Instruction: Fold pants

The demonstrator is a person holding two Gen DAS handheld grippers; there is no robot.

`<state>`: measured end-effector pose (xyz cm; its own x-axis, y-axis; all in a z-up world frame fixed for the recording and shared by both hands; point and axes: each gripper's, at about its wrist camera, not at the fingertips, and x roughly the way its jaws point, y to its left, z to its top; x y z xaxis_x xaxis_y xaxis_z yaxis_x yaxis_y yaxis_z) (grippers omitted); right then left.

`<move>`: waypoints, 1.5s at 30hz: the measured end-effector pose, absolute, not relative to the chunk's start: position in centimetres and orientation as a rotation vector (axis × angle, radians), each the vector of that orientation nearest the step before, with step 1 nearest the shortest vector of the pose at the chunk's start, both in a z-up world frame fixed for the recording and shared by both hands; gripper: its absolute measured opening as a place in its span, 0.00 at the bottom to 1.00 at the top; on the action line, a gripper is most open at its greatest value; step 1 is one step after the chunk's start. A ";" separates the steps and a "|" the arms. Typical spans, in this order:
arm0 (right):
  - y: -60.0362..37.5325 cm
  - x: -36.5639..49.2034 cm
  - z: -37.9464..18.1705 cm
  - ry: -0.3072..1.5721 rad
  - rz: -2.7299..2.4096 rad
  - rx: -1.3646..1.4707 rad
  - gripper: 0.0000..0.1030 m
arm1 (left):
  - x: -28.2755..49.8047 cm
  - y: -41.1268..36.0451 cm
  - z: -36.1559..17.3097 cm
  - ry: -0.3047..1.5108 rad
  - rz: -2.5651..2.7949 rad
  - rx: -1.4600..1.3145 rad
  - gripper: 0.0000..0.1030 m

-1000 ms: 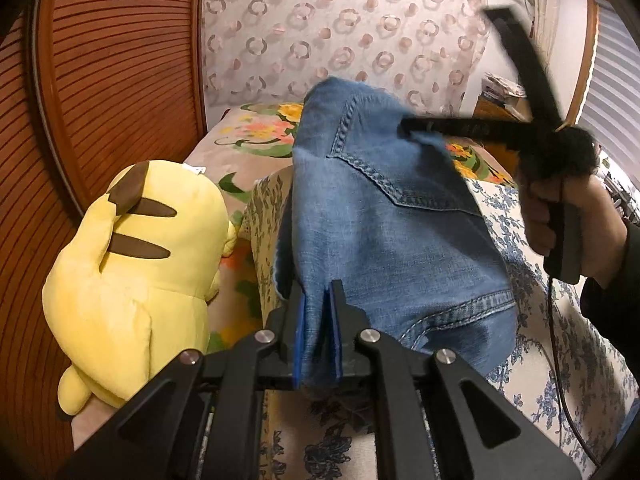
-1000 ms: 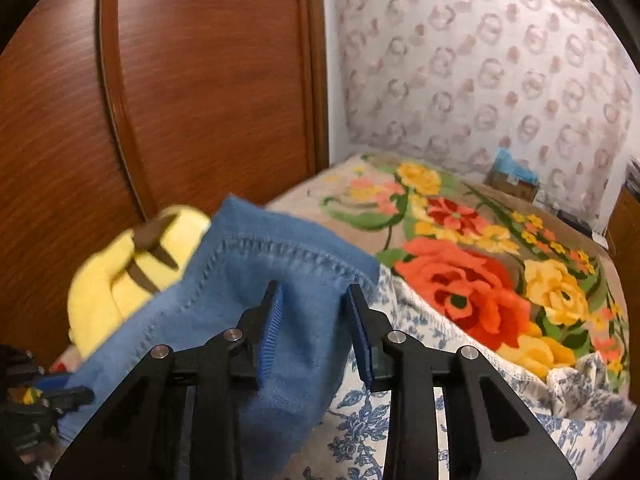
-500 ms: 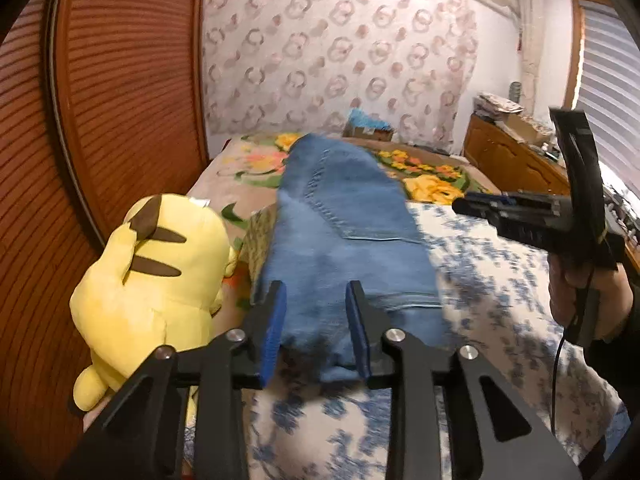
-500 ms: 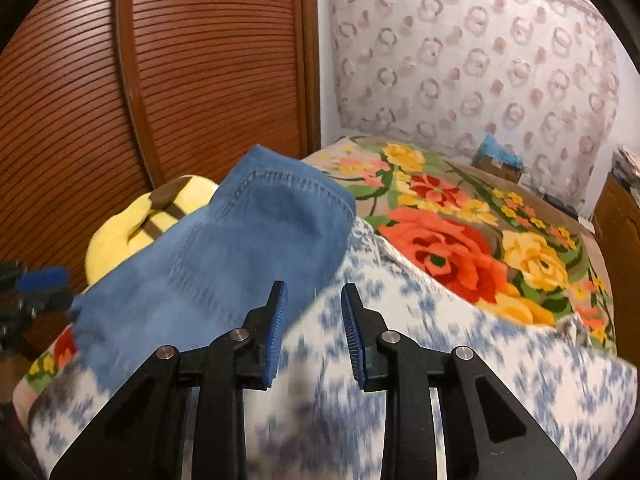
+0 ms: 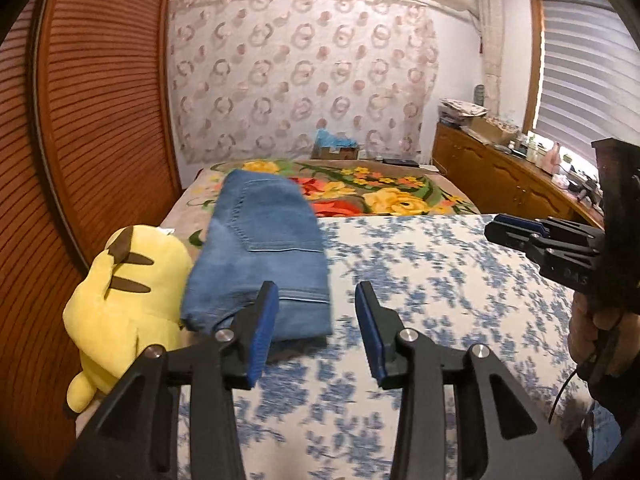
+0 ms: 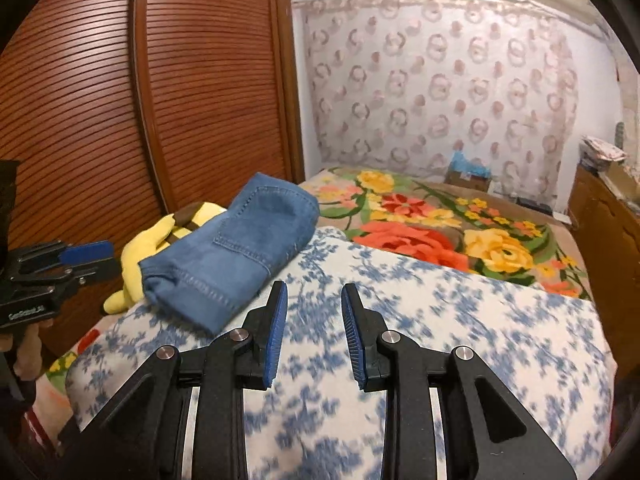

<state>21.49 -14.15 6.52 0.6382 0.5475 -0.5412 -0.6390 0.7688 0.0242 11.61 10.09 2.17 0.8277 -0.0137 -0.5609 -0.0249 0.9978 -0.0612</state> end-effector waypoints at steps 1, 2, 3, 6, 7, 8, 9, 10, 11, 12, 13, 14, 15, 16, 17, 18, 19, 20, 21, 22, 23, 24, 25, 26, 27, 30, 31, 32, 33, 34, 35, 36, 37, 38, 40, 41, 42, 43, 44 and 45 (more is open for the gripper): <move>-14.7 21.0 6.7 0.552 0.672 -0.175 0.26 | 11.4 9.4 2.3 0.593 0.001 -0.062 0.38; -15.3 20.5 6.9 0.549 0.663 -0.171 0.26 | 11.2 8.8 2.5 0.591 -0.005 -0.059 0.38; -15.9 20.1 7.0 0.549 0.655 -0.166 0.26 | 11.1 8.4 2.5 0.589 -0.009 -0.056 0.38; -17.9 19.0 7.1 0.549 0.623 -0.147 0.37 | 10.6 6.6 2.7 0.588 -0.020 -0.037 0.38; -18.5 18.7 7.1 0.550 0.613 -0.144 0.39 | 10.3 5.9 2.7 0.590 -0.020 -0.025 0.38; -19.0 18.3 7.0 0.554 0.599 -0.141 0.42 | 10.1 5.4 2.7 0.590 -0.023 -0.020 0.38; -19.6 17.9 6.9 0.556 0.584 -0.137 0.44 | 9.9 4.8 2.7 0.588 -0.028 -0.018 0.38; -19.9 17.6 6.8 0.558 0.573 -0.134 0.45 | 9.6 4.2 2.6 0.590 -0.032 -0.016 0.38; -20.6 17.1 6.8 0.556 0.561 -0.130 0.47 | 9.4 3.7 2.6 0.592 -0.031 -0.013 0.38; -21.1 16.6 6.9 0.554 0.552 -0.126 0.49 | 9.2 3.3 2.6 0.593 -0.030 -0.012 0.38; -21.6 16.1 7.0 0.551 0.545 -0.123 0.51 | 9.0 2.7 2.5 0.594 -0.033 -0.009 0.38; -22.1 15.6 7.0 0.548 0.536 -0.120 0.53 | 8.9 2.3 2.5 0.594 -0.038 -0.010 0.38; -22.7 15.1 7.2 0.548 0.533 -0.112 0.54 | 8.7 1.9 2.5 0.593 -0.042 -0.012 0.38; -23.2 14.7 7.4 0.547 0.533 -0.104 0.55 | 8.5 1.4 2.5 0.593 -0.048 -0.018 0.38; -23.8 14.2 7.6 0.546 0.528 -0.097 0.59 | 8.3 1.0 2.5 0.596 -0.052 -0.024 0.38; -24.3 13.8 7.8 0.542 0.517 -0.097 0.62 | 8.2 0.7 2.4 0.600 -0.059 -0.029 0.38; -24.7 13.3 7.9 0.535 0.503 -0.096 0.63 | 8.2 0.4 2.4 0.607 -0.069 -0.034 0.38; -25.2 12.9 8.1 0.528 0.490 -0.092 0.65 | 8.1 0.0 2.4 0.611 -0.074 -0.034 0.38; -25.6 12.5 8.2 0.525 0.483 -0.087 0.68 | 8.0 -0.4 2.4 0.612 -0.077 -0.032 0.38; -26.0 12.3 8.4 0.524 0.473 -0.083 0.70 | 7.9 -0.9 2.4 0.611 -0.081 -0.032 0.38; -26.5 12.0 8.5 0.524 0.465 -0.079 0.71 | 7.8 -1.2 2.4 0.612 -0.084 -0.035 0.38; -26.7 12.0 8.7 0.523 0.465 -0.075 0.72 | 7.8 -1.4 2.5 0.613 -0.089 -0.041 0.38; -27.0 11.7 8.8 0.520 0.462 -0.072 0.72 | 7.7 -1.7 2.5 0.615 -0.100 -0.048 0.38; -27.3 11.5 8.9 0.517 0.452 -0.071 0.73 | 7.6 -2.0 2.6 0.614 -0.111 -0.056 0.38; -27.6 11.3 9.0 0.515 0.444 -0.070 0.73 | 7.6 -2.2 2.7 0.612 -0.119 -0.059 0.38; -28.3 10.6 9.2 0.505 0.429 -0.066 0.73 | 7.3 -3.1 3.0 0.607 -0.109 -0.045 0.39; -28.5 10.4 9.3 0.501 0.424 -0.064 0.74 | 7.1 -3.5 3.2 0.602 -0.100 -0.038 0.40; -28.7 10.1 9.4 0.496 0.418 -0.063 0.74 | 7.0 -3.6 3.4 0.599 -0.096 -0.036 0.40; -28.9 9.9 9.4 0.494 0.414 -0.064 0.74 | 6.8 -3.8 3.5 0.595 -0.095 -0.035 0.41; -28.9 9.8 9.4 0.494 0.409 -0.065 0.74 | 6.7 -3.9 3.8 0.591 -0.094 -0.035 0.41; -29.0 9.6 9.5 0.493 0.401 -0.065 0.74 | 6.5 -4.1 4.0 0.586 -0.092 -0.037 0.41; -29.2 9.4 9.5 0.492 0.397 -0.063 0.75 | 6.2 -4.2 4.3 0.579 -0.091 -0.039 0.41; -29.4 9.2 9.6 0.490 0.392 -0.060 0.75 | 5.9 -4.2 4.4 0.573 -0.086 -0.040 0.41; -29.5 9.1 9.7 0.489 0.386 -0.058 0.75 | 5.8 -4.3 4.6 0.568 -0.079 -0.039 0.42; -29.7 8.7 9.9 0.485 0.379 -0.056 0.78 | 5.4 -4.3 4.9 0.560 -0.066 -0.033 0.43; -29.9 8.5 10.1 0.482 0.376 -0.055 0.80 | 5.3 -4.4 5.2 0.557 -0.060 -0.026 0.43; -30.0 8.3 10.2 0.478 0.373 -0.056 0.82 | 5.0 -4.5 5.4 0.551 -0.053 -0.019 0.43; -30.1 8.1 10.3 0.473 0.367 -0.057 0.82 | 4.8 -4.4 5.6 0.546 -0.048 -0.017 0.44; -30.2 7.9 10.5 0.469 0.361 -0.058 0.82 | 4.6 -4.5 5.8 0.540 -0.044 -0.017 0.44; -30.2 7.8 10.6 0.464 0.356 -0.057 0.82 | 4.4 -4.5 6.0 0.535 -0.041 -0.017 0.45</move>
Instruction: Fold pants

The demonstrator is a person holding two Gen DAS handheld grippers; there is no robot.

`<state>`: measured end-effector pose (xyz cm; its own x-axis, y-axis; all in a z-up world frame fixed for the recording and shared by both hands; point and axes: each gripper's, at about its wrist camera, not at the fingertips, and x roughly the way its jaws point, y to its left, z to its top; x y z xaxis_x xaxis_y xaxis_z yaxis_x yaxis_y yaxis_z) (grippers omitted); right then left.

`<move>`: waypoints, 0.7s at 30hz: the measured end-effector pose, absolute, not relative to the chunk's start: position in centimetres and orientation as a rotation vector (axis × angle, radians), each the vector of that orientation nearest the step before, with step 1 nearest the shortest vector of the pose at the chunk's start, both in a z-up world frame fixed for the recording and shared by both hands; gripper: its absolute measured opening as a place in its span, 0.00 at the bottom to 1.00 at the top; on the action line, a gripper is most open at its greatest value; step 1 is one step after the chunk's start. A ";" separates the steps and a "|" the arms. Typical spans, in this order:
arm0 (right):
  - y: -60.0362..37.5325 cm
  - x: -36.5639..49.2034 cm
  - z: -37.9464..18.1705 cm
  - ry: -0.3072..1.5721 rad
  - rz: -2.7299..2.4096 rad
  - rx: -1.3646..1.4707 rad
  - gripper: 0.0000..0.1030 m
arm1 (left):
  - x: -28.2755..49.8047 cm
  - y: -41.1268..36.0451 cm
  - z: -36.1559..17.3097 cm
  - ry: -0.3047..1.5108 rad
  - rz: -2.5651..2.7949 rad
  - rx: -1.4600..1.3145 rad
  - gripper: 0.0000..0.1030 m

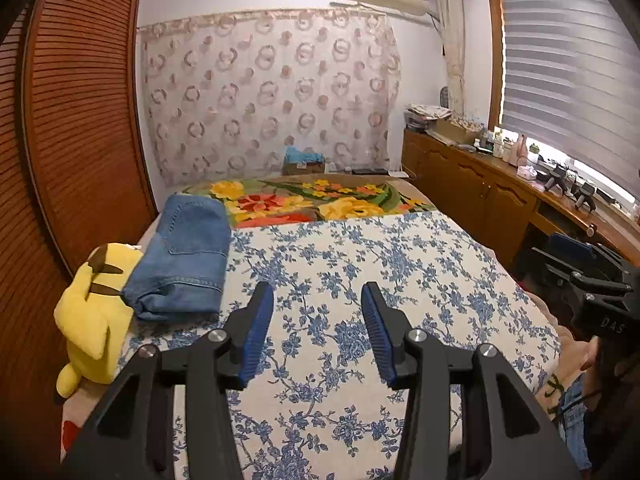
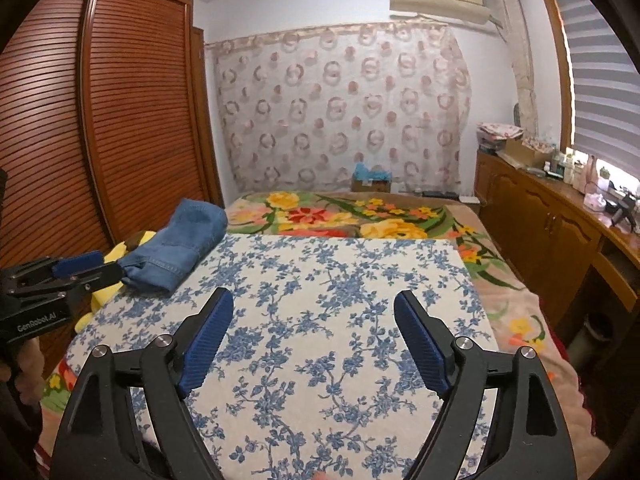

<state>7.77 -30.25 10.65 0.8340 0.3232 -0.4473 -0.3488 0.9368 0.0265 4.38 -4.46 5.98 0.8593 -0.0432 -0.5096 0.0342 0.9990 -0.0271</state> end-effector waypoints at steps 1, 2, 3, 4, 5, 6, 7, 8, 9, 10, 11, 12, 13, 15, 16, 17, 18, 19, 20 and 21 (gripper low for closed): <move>-30.3 7.6 10.9 0.457 0.352 -0.054 0.82 | 4.1 -4.5 6.4 0.526 -0.038 -0.018 0.45; -30.4 7.4 11.0 0.452 0.349 -0.052 0.83 | 3.9 -4.4 6.6 0.519 -0.034 -0.017 0.45; -30.5 7.1 11.2 0.445 0.346 -0.050 0.83 | 3.7 -4.4 6.8 0.513 -0.029 -0.016 0.46; -30.6 7.0 11.4 0.441 0.343 -0.049 0.83 | 3.5 -4.4 7.1 0.506 -0.023 -0.014 0.46; -30.7 6.8 11.6 0.436 0.338 -0.049 0.83 | 3.3 -4.4 7.3 0.501 -0.022 -0.014 0.46; -30.8 6.7 11.7 0.433 0.335 -0.048 0.83 | 3.1 -4.3 7.6 0.497 -0.020 -0.016 0.47; -30.9 6.6 11.9 0.429 0.333 -0.046 0.83 | 3.0 -4.3 7.7 0.494 -0.019 -0.018 0.47; -31.0 6.5 12.1 0.425 0.330 -0.042 0.83 | 2.8 -4.2 7.9 0.491 -0.019 -0.018 0.47; -31.1 6.4 12.3 0.421 0.329 -0.040 0.83 | 2.7 -4.1 8.0 0.488 -0.019 -0.018 0.47; -31.0 6.3 12.4 0.418 0.327 -0.041 0.83 | 2.5 -4.1 8.1 0.483 -0.017 -0.017 0.47; -31.0 6.1 12.5 0.413 0.324 -0.042 0.83 | 2.4 -4.2 8.2 0.481 -0.017 -0.017 0.48; -31.1 6.0 12.6 0.409 0.319 -0.043 0.83 | 2.4 -4.2 8.3 0.479 -0.018 -0.017 0.48; -31.1 6.0 12.7 0.407 0.317 -0.042 0.83 | 2.3 -4.2 8.4 0.477 -0.020 -0.016 0.48; -31.1 5.9 12.7 0.404 0.315 -0.039 0.83 | 2.2 -4.2 8.5 0.474 -0.020 -0.016 0.48; -31.1 5.9 12.7 0.404 0.313 -0.041 0.83 | 2.2 -4.1 8.5 0.473 -0.020 -0.017 0.48; -31.1 5.8 12.7 0.403 0.310 -0.044 0.83 | 2.2 -4.1 8.5 0.473 -0.019 -0.017 0.48; -31.1 5.8 12.6 0.403 0.308 -0.045 0.83 | 2.2 -4.2 8.5 0.473 -0.019 -0.016 0.49; -31.2 5.8 12.7 0.403 0.307 -0.045 0.83 | 2.2 -4.1 8.5 0.472 -0.018 -0.016 0.49; -31.2 5.8 12.7 0.403 0.308 -0.045 0.83 | 2.2 -4.2 8.5 0.472 -0.017 -0.017 0.49; -31.2 5.8 12.7 0.403 0.308 -0.045 0.83 | 2.2 -4.2 8.5 0.472 -0.017 -0.017 0.49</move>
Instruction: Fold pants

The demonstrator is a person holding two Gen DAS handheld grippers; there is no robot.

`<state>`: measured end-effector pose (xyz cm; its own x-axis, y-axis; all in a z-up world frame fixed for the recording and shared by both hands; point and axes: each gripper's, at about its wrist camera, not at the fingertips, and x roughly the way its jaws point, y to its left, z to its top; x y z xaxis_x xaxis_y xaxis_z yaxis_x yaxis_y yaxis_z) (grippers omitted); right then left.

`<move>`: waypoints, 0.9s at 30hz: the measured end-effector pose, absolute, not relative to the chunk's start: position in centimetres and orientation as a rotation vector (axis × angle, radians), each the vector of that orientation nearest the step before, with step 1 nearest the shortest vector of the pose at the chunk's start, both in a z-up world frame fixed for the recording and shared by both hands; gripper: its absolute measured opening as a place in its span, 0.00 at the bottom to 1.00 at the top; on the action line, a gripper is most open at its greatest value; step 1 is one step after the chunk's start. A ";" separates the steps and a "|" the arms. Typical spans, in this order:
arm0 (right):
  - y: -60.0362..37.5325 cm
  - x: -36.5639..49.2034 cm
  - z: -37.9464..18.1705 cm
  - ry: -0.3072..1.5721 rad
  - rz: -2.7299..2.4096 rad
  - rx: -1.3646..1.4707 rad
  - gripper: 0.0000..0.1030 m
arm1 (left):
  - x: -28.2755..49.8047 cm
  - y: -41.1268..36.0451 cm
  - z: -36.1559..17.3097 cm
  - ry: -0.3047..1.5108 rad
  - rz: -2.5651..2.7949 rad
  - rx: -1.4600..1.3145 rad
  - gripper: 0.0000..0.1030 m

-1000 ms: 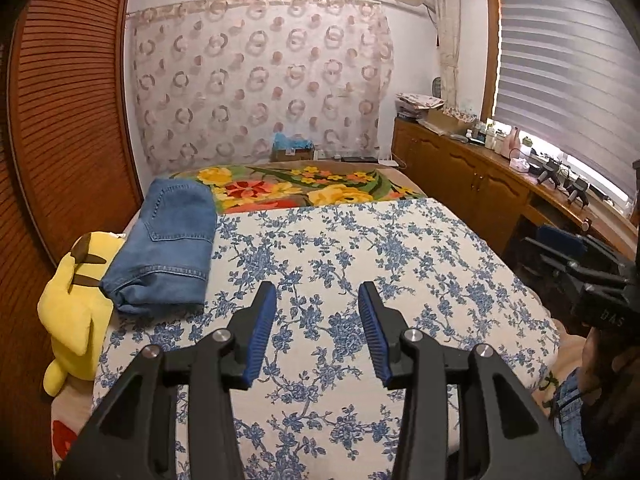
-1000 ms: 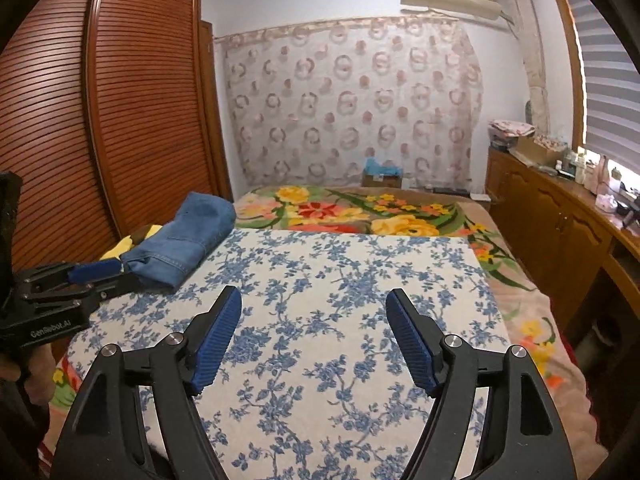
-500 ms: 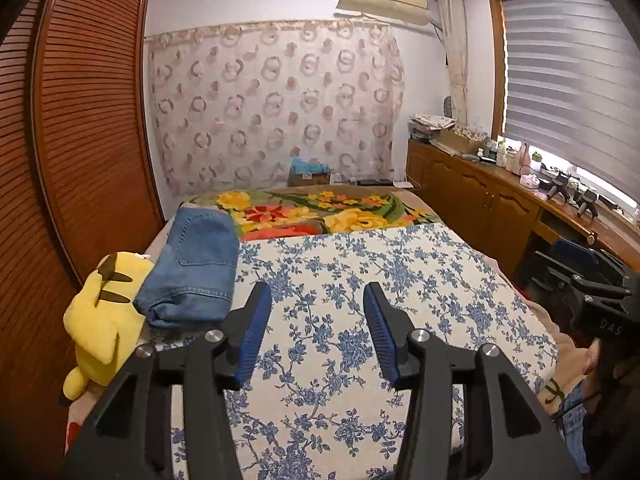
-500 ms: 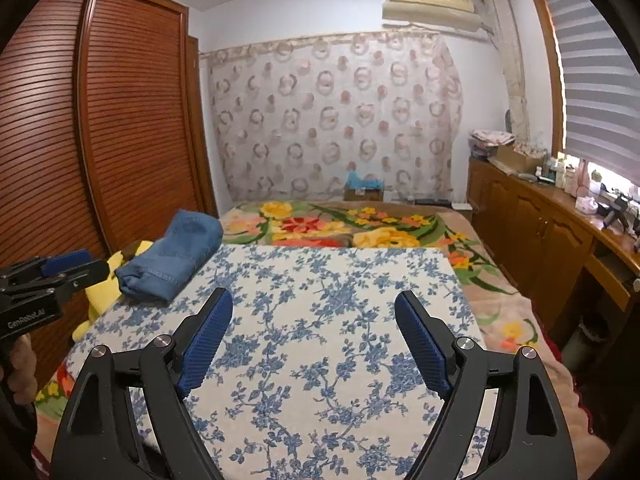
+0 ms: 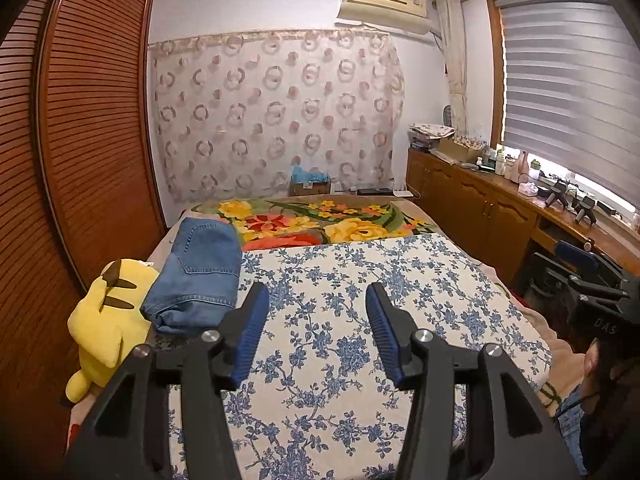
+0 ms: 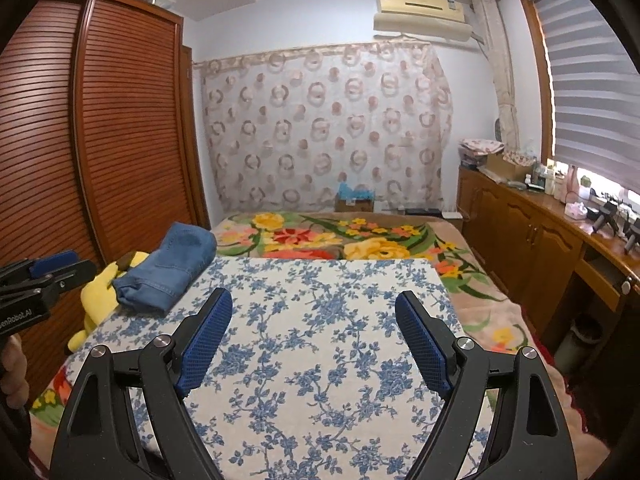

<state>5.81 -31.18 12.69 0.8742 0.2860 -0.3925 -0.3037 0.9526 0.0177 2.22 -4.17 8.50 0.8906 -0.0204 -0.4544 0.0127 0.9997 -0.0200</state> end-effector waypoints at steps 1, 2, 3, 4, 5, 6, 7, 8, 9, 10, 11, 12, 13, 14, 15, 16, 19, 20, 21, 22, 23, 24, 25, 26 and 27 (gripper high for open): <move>-31.2 5.8 12.7 0.403 0.308 -0.045 0.83 | 2.2 -4.2 8.5 0.471 -0.017 -0.016 0.49; -31.2 5.8 12.7 0.403 0.307 -0.044 0.83 | 2.2 -4.1 8.5 0.471 -0.016 -0.017 0.49; -31.2 5.8 12.7 0.404 0.310 -0.045 0.83 | 2.2 -4.2 8.5 0.471 -0.016 -0.019 0.50; -31.2 5.8 12.7 0.404 0.309 -0.045 0.83 | 2.2 -4.2 8.5 0.471 -0.017 -0.019 0.50; -31.2 5.8 12.7 0.403 0.309 -0.045 0.83 | 2.2 -4.2 8.5 0.470 -0.017 -0.018 0.50; -31.2 5.8 12.7 0.403 0.309 -0.047 0.83 | 2.2 -4.2 8.6 0.470 -0.017 -0.017 0.50; -31.2 5.8 12.7 0.403 0.309 -0.047 0.83 | 2.2 -4.2 8.6 0.470 -0.017 -0.018 0.51; -31.2 5.8 12.7 0.403 0.309 -0.045 0.83 | 2.3 -4.1 8.6 0.470 -0.017 -0.019 0.51; -31.3 5.8 12.7 0.404 0.309 -0.044 0.83 | 2.3 -4.2 8.6 0.470 -0.017 -0.019 0.51; -31.3 5.8 12.7 0.404 0.309 -0.043 0.83 | 2.3 -4.2 8.6 0.470 -0.016 -0.020 0.51; -31.3 5.8 12.7 0.403 0.308 -0.045 0.83 | 2.3 -4.2 8.6 0.470 -0.015 -0.020 0.52; -31.3 5.8 12.7 0.403 0.308 -0.045 0.83 | 2.3 -4.2 8.6 0.469 -0.016 -0.019 0.52; -31.3 5.8 12.7 0.403 0.309 -0.045 0.83 | 2.3 -4.1 8.6 0.470 -0.017 -0.020 0.52; -31.3 5.9 12.7 0.403 0.309 -0.045 0.83 | 2.3 -4.1 8.6 0.470 -0.018 -0.020 0.53; -31.3 5.9 12.7 0.404 0.309 -0.045 0.83 | 2.3 -4.1 8.5 0.471 -0.016 -0.019 0.53; -31.3 5.9 12.7 0.404 0.309 -0.044 0.83 | 2.3 -4.1 8.5 0.472 -0.016 -0.020 0.53; -31.3 5.9 12.7 0.403 0.308 -0.044 0.83 | 2.3 -4.1 8.5 0.471 -0.016 -0.019 0.54; -31.3 5.8 12.7 0.405 0.308 -0.044 0.83 | 2.3 -4.1 8.5 0.472 -0.015 -0.019 0.54; -31.3 5.8 12.7 0.404 0.308 -0.044 0.83 | 2.3 -4.2 8.5 0.473 -0.015 -0.019 0.54; -31.3 5.8 12.7 0.403 0.308 -0.044 0.83 | 2.3 -4.2 8.6 0.472 -0.014 -0.019 0.54; -31.3 5.8 12.7 0.403 0.307 -0.044 0.83 | 2.3 -4.2 8.6 0.472 -0.014 -0.019 0.54; -31.4 5.8 12.7 0.403 0.308 -0.044 0.83 | 2.3 -4.2 8.6 0.472 -0.014 -0.019 0.54; -31.3 5.8 12.7 0.403 0.308 -0.044 0.83 | 2.4 -4.2 8.6 0.473 -0.012 -0.019 0.54; -31.3 5.8 12.7 0.403 0.307 -0.044 0.83 | 2.3 -4.2 8.5 0.474 -0.013 -0.019 0.54; -31.3 5.8 12.7 0.404 0.307 -0.045 0.83 | 2.4 -4.2 8.5 0.475 -0.012 -0.019 0.55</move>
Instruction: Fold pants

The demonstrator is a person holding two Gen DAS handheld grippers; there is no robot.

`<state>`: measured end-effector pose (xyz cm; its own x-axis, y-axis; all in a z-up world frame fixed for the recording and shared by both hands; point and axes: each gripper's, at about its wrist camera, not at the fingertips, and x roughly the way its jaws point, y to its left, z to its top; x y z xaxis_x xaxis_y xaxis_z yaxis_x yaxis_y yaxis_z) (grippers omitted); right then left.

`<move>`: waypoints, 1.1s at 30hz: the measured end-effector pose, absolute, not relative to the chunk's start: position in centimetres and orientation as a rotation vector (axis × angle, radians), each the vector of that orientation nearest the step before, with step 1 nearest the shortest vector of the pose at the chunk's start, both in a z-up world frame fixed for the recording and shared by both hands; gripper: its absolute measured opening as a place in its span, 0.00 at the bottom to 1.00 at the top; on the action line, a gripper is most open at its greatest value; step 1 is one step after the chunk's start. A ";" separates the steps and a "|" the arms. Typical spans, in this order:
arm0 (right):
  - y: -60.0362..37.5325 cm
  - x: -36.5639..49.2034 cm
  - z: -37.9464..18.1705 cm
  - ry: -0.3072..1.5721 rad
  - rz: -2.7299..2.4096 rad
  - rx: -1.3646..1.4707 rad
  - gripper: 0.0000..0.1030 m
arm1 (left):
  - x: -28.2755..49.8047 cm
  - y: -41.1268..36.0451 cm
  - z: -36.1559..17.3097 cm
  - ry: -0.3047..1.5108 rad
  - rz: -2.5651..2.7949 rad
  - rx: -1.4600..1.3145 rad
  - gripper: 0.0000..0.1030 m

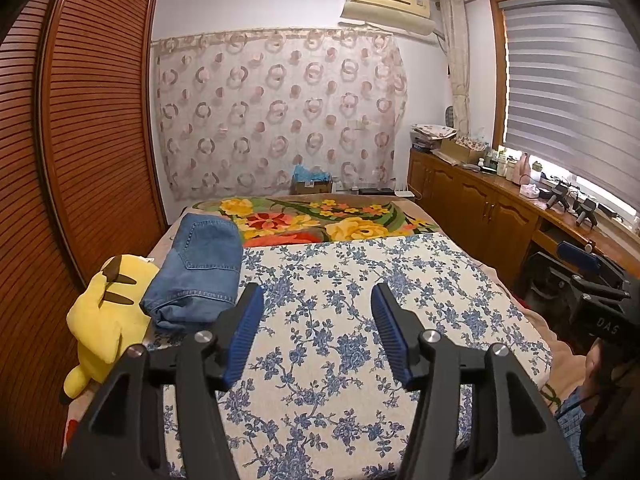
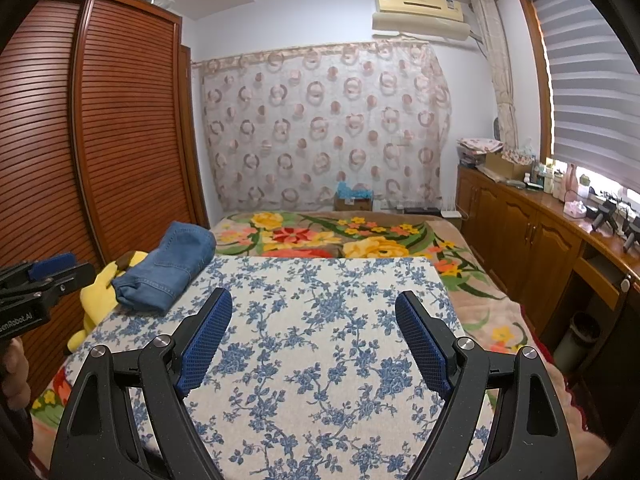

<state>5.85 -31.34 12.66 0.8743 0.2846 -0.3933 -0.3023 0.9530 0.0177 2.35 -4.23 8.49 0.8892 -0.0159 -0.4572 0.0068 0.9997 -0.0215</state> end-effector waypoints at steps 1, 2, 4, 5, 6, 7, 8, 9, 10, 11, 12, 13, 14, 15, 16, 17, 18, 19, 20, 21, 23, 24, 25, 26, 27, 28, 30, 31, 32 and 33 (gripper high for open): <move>-31.3 5.8 12.7 0.404 0.308 -0.044 0.83 | 2.3 -4.3 8.4 0.476 -0.010 -0.020 0.55; -31.3 5.8 12.7 0.404 0.308 -0.044 0.83 | 2.3 -4.3 8.4 0.476 -0.009 -0.020 0.55; -31.3 5.8 12.7 0.404 0.307 -0.044 0.83 | 2.3 -4.3 8.3 0.477 -0.009 -0.020 0.55; -31.3 5.8 12.7 0.405 0.307 -0.045 0.83 | 2.3 -4.3 8.2 0.478 -0.008 -0.020 0.55; -31.3 5.8 12.7 0.405 0.308 -0.044 0.83 | 2.2 -4.4 8.2 0.478 -0.008 -0.020 0.55; -31.3 5.8 12.7 0.405 0.308 -0.044 0.83 | 2.2 -4.5 8.2 0.478 -0.008 -0.020 0.55; -31.3 5.8 12.6 0.406 0.308 -0.044 0.83 | 2.2 -4.4 8.2 0.478 -0.008 -0.020 0.55; -31.3 5.8 12.6 0.405 0.308 -0.044 0.83 | 2.2 -4.4 8.2 0.478 -0.008 -0.020 0.55; -31.3 5.8 12.6 0.405 0.307 -0.044 0.83 | 2.2 -4.4 8.2 0.478 -0.008 -0.019 0.55; -31.3 5.8 12.6 0.405 0.308 -0.044 0.83 | 2.2 -4.5 8.2 0.478 -0.008 -0.019 0.55; -31.3 5.8 12.6 0.406 0.308 -0.044 0.83 | 2.2 -4.4 8.2 0.478 -0.009 -0.020 0.55; -31.3 5.7 12.6 0.405 0.308 -0.045 0.83 | 2.2 -4.4 8.2 0.478 -0.008 -0.020 0.55; -31.3 5.8 12.6 0.405 0.308 -0.044 0.83 | 2.2 -4.4 8.2 0.478 -0.008 -0.019 0.55; -31.3 5.8 12.6 0.405 0.308 -0.044 0.83 | 2.2 -4.4 8.2 0.478 -0.008 -0.020 0.55; -31.3 5.7 12.6 0.405 0.308 -0.043 0.83 | 2.2 -4.4 8.2 0.478 -0.008 -0.020 0.55; -31.3 5.8 12.6 0.405 0.306 -0.043 0.83 | 2.2 -4.4 8.2 0.478 -0.008 -0.020 0.55; -31.3 5.8 12.6 0.405 0.307 -0.043 0.83 | 2.2 -4.4 8.2 0.478 -0.008 -0.020 0.55; -31.3 5.8 12.6 0.406 0.307 -0.044 0.83 | 2.2 -4.4 8.2 0.477 -0.008 -0.020 0.55; -31.3 5.8 12.6 0.406 0.307 -0.043 0.83 | 2.2 -4.4 8.2 0.477 -0.008 -0.020 0.55; -31.3 5.7 12.6 0.406 0.307 -0.043 0.83 | 2.2 -4.4 8.2 0.477 -0.009 -0.021 0.55; -31.3 5.8 12.7 0.405 0.308 -0.044 0.83 | 2.2 -4.4 8.2 0.477 -0.009 -0.021 0.55; -31.3 5.8 12.7 0.406 0.307 -0.045 0.83 | 2.2 -4.3 8.0 0.476 -0.009 -0.021 0.55; -31.3 5.8 12.7 0.406 0.306 -0.044 0.83 | 2.2 -4.4 7.9 0.476 -0.009 -0.021 0.55; -31.3 5.8 12.7 0.406 0.308 -0.043 0.83 | 2.2 -4.3 8.0 0.476 -0.009 -0.019 0.55; -31.3 5.8 12.7 0.406 0.307 -0.043 0.83 | 2.2 -4.3 8.0 0.476 -0.009 -0.019 0.55; -31.3 5.8 12.7 0.406 0.306 -0.043 0.83 | 2.2 -4.3 8.0 0.476 -0.009 -0.019 0.55; -31.3 5.8 12.7 0.407 0.307 -0.044 0.83 | 2.2 -4.3 8.0 0.475 -0.009 -0.020 0.56; -31.3 5.8 12.7 0.406 0.308 -0.044 0.83 | 2.2 -4.3 8.0 0.475 -0.009 -0.020 0.56; -31.3 5.8 12.7 0.405 0.307 -0.045 0.83 | 2.2 -4.4 8.0 0.475 -0.009 -0.020 0.56; -31.3 5.8 12.7 0.405 0.307 -0.044 0.83 | 2.2 -4.3 8.0 0.475 -0.009 -0.020 0.56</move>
<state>5.78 -31.29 12.68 0.8734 0.2852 -0.3947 -0.3028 0.9529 0.0184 2.18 -4.31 7.96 0.8892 -0.0131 -0.4572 0.0038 0.9998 -0.0212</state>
